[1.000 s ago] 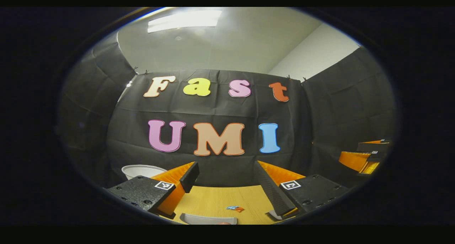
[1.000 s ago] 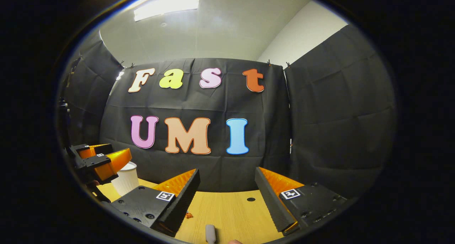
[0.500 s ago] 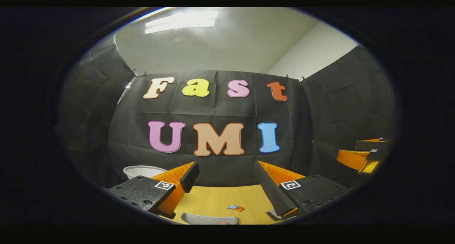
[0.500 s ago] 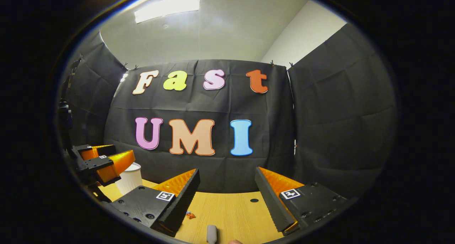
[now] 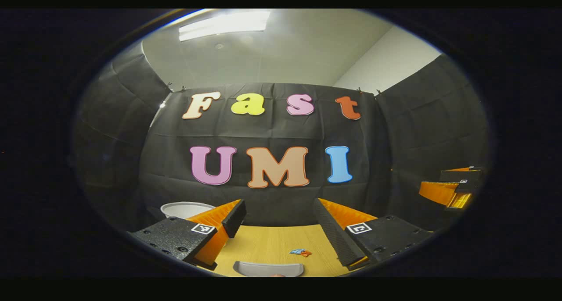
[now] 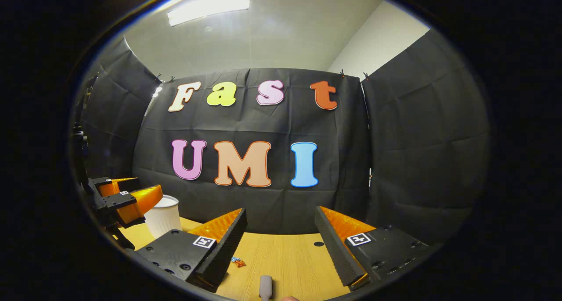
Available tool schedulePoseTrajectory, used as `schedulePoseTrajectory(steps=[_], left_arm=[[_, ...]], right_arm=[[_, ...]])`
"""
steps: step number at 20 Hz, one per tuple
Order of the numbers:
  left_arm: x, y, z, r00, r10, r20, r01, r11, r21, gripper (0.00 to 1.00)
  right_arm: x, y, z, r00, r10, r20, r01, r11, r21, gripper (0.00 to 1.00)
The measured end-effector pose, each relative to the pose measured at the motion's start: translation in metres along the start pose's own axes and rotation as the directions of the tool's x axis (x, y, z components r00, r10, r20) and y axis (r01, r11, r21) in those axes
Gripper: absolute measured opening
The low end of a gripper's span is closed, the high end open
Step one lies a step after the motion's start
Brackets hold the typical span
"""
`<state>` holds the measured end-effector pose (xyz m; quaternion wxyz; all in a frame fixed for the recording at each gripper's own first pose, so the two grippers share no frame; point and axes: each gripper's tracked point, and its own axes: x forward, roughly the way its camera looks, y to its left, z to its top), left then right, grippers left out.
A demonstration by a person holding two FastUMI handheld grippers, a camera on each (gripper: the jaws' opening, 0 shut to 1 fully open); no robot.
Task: Pick up the small broom and dustpan from the desktop, sweep the trash into the dustpan with the broom, and then empty the trash into the garbage bin.
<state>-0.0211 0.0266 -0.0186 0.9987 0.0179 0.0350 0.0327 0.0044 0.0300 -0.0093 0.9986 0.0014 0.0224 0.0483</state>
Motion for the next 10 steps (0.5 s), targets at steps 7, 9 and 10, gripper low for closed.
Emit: schedulePoseTrajectory(steps=[7, 9, 10], left_arm=[[-0.004, 0.006, -0.047, 0.992, -0.013, -0.127, 0.013, 1.000, -0.002, 0.93], [-0.007, 0.009, -0.068, 0.984, -0.012, -0.177, 0.009, 1.000, -0.015, 0.92], [-0.009, 0.011, -0.080, 0.978, -0.009, -0.208, 0.007, 1.000, -0.012, 0.93]], right_arm=[[0.011, 0.015, -0.055, 0.990, 0.035, -0.139, -0.037, 0.999, -0.014, 0.92], [0.014, 0.018, -0.081, 0.978, 0.047, -0.203, -0.050, 0.999, -0.010, 0.92], [0.014, 0.019, -0.095, 0.970, 0.054, -0.237, -0.057, 0.998, -0.004, 0.92]])
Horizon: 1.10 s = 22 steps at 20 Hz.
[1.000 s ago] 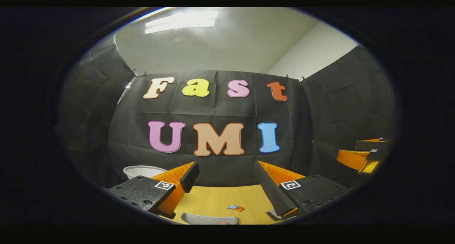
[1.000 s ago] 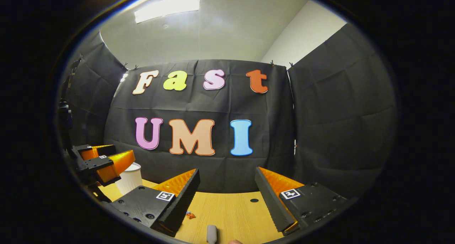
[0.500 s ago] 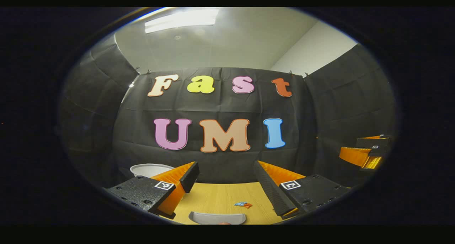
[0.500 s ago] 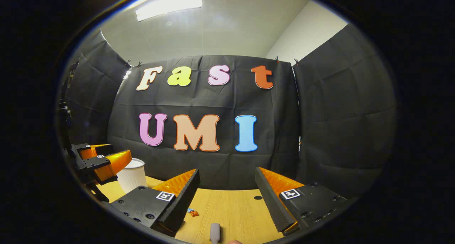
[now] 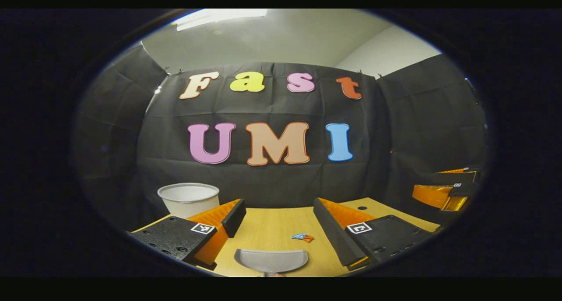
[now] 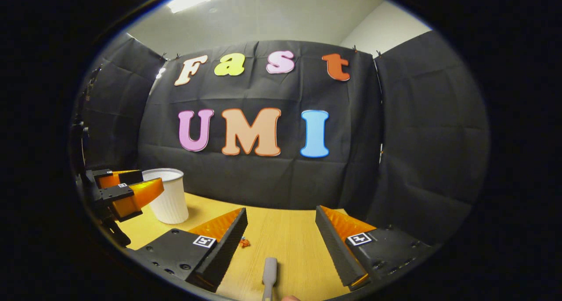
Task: Pick up the small broom and dustpan from the desktop, sweep the trash into the dustpan with the broom, and then empty the trash into the garbage bin.
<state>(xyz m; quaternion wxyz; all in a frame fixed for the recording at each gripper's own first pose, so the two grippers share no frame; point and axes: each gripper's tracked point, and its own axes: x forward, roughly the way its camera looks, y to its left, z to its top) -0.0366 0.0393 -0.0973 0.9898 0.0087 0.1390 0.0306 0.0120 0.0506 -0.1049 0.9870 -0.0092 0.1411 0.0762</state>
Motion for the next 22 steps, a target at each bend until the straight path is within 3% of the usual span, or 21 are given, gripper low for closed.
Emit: schedulePoseTrajectory(steps=[4, 10, 16, 22], left_arm=[[-0.003, 0.002, -0.055, 0.990, -0.003, -0.141, 0.006, 1.000, 0.019, 0.93], [-0.014, 0.000, -0.134, 0.942, 0.003, -0.337, 0.014, 0.999, 0.047, 0.94], [-0.032, 0.007, -0.209, 0.854, 0.035, -0.518, -0.013, 0.999, 0.046, 0.94], [-0.061, 0.014, -0.267, 0.739, 0.063, -0.671, -0.001, 0.996, 0.093, 0.95]], right_arm=[[0.017, 0.005, -0.063, 0.988, 0.025, -0.156, -0.024, 1.000, 0.002, 0.92], [0.029, 0.013, -0.158, 0.929, 0.046, -0.367, -0.061, 0.998, -0.029, 0.92], [0.032, 0.014, -0.225, 0.866, 0.039, -0.498, -0.077, 0.995, -0.057, 0.92], [0.023, 0.014, -0.294, 0.746, 0.035, -0.665, -0.121, 0.989, -0.085, 0.93]])
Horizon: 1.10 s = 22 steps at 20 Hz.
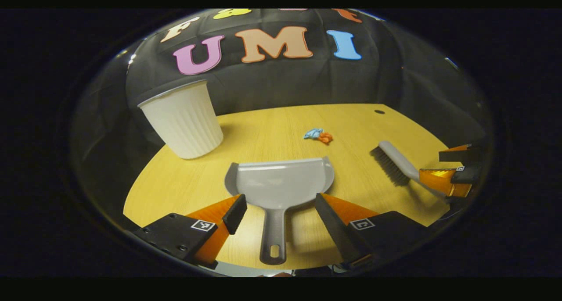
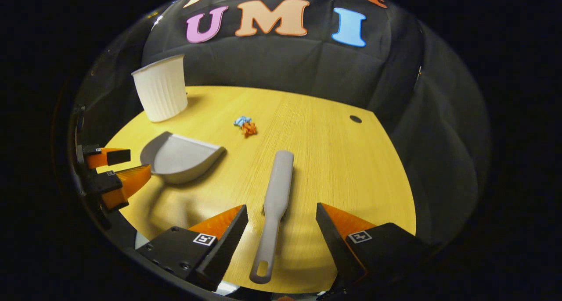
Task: Pick up the small broom and dustpan from the desktop, sweep the trash into the dustpan with the broom, and then empty the trash into the garbage bin.
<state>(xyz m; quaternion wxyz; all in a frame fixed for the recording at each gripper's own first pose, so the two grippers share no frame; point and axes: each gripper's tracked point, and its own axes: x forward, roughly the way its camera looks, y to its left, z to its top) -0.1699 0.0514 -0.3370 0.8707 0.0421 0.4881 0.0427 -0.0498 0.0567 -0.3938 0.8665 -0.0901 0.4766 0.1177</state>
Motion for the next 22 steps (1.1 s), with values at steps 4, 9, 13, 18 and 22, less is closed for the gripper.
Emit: schedulePoseTrajectory(steps=[4, 9, 13, 18, 22], left_arm=[[0.008, -0.005, -0.040, 0.993, -0.008, -0.122, 0.012, 0.999, 0.034, 0.95], [0.020, -0.020, -0.068, 0.968, -0.047, -0.245, 0.061, 0.997, 0.051, 0.93], [0.026, -0.025, -0.066, 0.965, -0.053, -0.257, 0.073, 0.995, 0.070, 0.65], [0.026, -0.024, -0.059, 0.964, -0.039, -0.265, 0.062, 0.995, 0.079, 0.30], [0.031, -0.020, -0.062, 0.968, -0.030, -0.249, 0.055, 0.994, 0.094, 0.29]], right_arm=[[0.022, 0.006, -0.035, 0.992, 0.015, -0.124, -0.019, 0.999, -0.027, 0.92], [0.035, 0.007, -0.051, 0.976, 0.028, -0.218, -0.040, 0.998, -0.053, 0.81], [0.038, 0.002, -0.049, 0.973, 0.014, -0.229, -0.027, 0.998, -0.054, 0.48], [0.037, 0.001, -0.053, 0.964, 0.046, -0.262, -0.069, 0.995, -0.076, 0.24], [0.034, -0.005, -0.036, 0.981, 0.071, -0.181, -0.082, 0.995, -0.053, 0.26]])
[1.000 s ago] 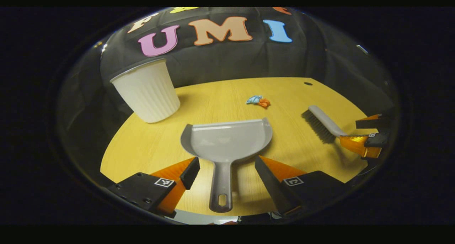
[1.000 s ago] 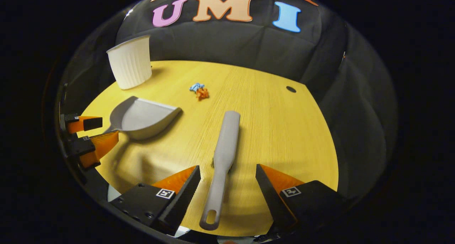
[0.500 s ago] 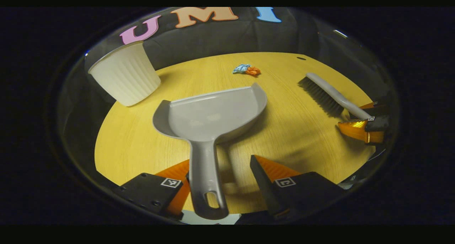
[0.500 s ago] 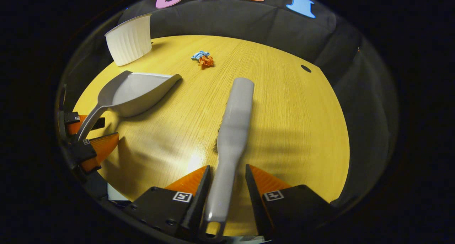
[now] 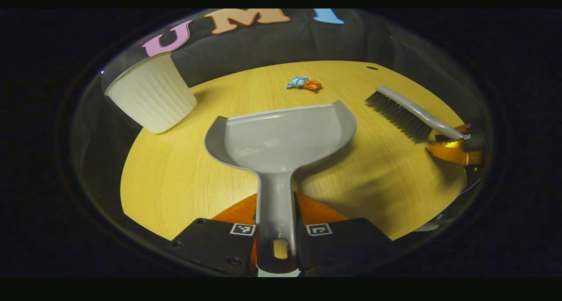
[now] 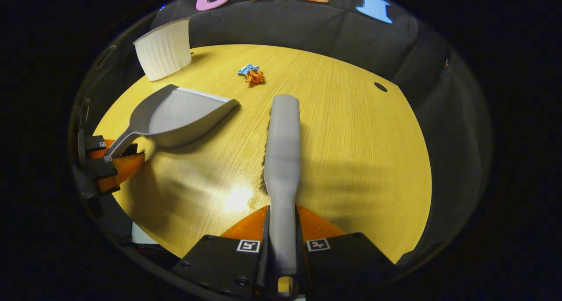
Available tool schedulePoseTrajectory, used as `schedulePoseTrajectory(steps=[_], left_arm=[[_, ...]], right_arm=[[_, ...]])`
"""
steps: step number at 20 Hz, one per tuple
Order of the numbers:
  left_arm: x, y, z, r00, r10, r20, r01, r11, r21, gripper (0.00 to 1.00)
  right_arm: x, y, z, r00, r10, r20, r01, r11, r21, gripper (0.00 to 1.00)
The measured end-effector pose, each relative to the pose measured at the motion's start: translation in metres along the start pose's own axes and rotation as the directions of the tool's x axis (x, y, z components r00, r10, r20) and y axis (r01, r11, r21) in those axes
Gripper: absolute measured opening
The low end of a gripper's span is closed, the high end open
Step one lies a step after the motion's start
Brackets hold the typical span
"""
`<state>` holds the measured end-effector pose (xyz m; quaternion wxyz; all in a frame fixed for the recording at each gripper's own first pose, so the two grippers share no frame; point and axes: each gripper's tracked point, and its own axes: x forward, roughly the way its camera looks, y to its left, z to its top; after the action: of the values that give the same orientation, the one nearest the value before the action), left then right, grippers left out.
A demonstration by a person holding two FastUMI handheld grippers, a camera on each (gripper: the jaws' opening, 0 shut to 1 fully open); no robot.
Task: Pick up the small broom and dustpan from the desktop, sweep the trash into the dustpan with the broom, and then empty the trash into the garbage bin.
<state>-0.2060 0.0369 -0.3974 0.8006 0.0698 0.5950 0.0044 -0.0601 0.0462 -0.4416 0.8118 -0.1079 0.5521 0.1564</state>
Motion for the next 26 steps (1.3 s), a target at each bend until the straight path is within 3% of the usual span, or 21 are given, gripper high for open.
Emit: schedulePoseTrajectory(steps=[5, 7, 8, 9, 11, 12, 13, 16, 17, 18, 23, 26], left_arm=[[-0.020, 0.002, 0.036, 0.997, 0.024, 0.080, -0.025, 1.000, 0.007, 0.27], [-0.025, 0.001, 0.049, 0.995, 0.019, 0.098, -0.024, 0.998, 0.050, 0.27], [-0.026, 0.000, 0.054, 0.995, 0.010, 0.099, -0.017, 0.997, 0.075, 0.27], [-0.024, 0.000, 0.058, 0.995, 0.002, 0.100, -0.011, 0.995, 0.096, 0.27], [-0.015, 0.002, 0.066, 0.994, -0.025, 0.106, 0.009, 0.989, 0.151, 0.27], [-0.010, 0.003, 0.068, 0.995, -0.042, 0.095, 0.024, 0.983, 0.181, 0.27], [-0.002, 0.005, 0.066, 0.995, -0.056, 0.081, 0.039, 0.978, 0.204, 0.27], [0.009, 0.005, 0.069, 0.993, -0.096, 0.069, 0.074, 0.962, 0.263, 0.27], [0.013, 0.006, 0.070, 0.993, -0.104, 0.063, 0.083, 0.957, 0.277, 0.27], [0.016, 0.008, 0.070, 0.992, -0.114, 0.060, 0.092, 0.954, 0.285, 0.27], [0.028, 0.009, 0.064, 0.989, -0.146, 0.018, 0.135, 0.946, 0.296, 0.27], [0.033, 0.007, 0.064, 0.988, -0.152, 0.010, 0.143, 0.944, 0.297, 0.27]], right_arm=[[-0.015, -0.018, 0.029, 0.995, 0.052, 0.088, -0.052, 0.999, 0.000, 0.18], [-0.008, -0.023, 0.049, 0.990, 0.080, 0.116, -0.077, 0.996, -0.035, 0.22], [-0.003, -0.027, 0.056, 0.991, 0.078, 0.106, -0.071, 0.995, -0.073, 0.17], [0.005, -0.031, 0.067, 0.992, 0.069, 0.103, -0.058, 0.993, -0.103, 0.22], [0.016, -0.035, 0.103, 0.988, 0.064, 0.139, -0.046, 0.990, -0.131, 0.22], [0.022, -0.035, 0.117, 0.989, 0.065, 0.132, -0.044, 0.987, -0.153, 0.17], [0.029, -0.037, 0.136, 0.989, 0.059, 0.135, -0.036, 0.986, -0.162, 0.22], [0.060, -0.037, 0.179, 0.989, 0.056, 0.134, -0.027, 0.977, -0.210, 0.21], [0.071, -0.034, 0.188, 0.990, 0.059, 0.127, -0.027, 0.971, -0.236, 0.17], [0.082, -0.031, 0.195, 0.992, 0.060, 0.108, -0.029, 0.963, -0.267, 0.21], [0.125, -0.006, 0.215, 0.998, 0.056, 0.036, -0.037, 0.909, -0.415, 0.21], [0.129, 0.008, 0.209, 0.996, 0.075, -0.037, -0.084, 0.872, -0.482, 0.18]])
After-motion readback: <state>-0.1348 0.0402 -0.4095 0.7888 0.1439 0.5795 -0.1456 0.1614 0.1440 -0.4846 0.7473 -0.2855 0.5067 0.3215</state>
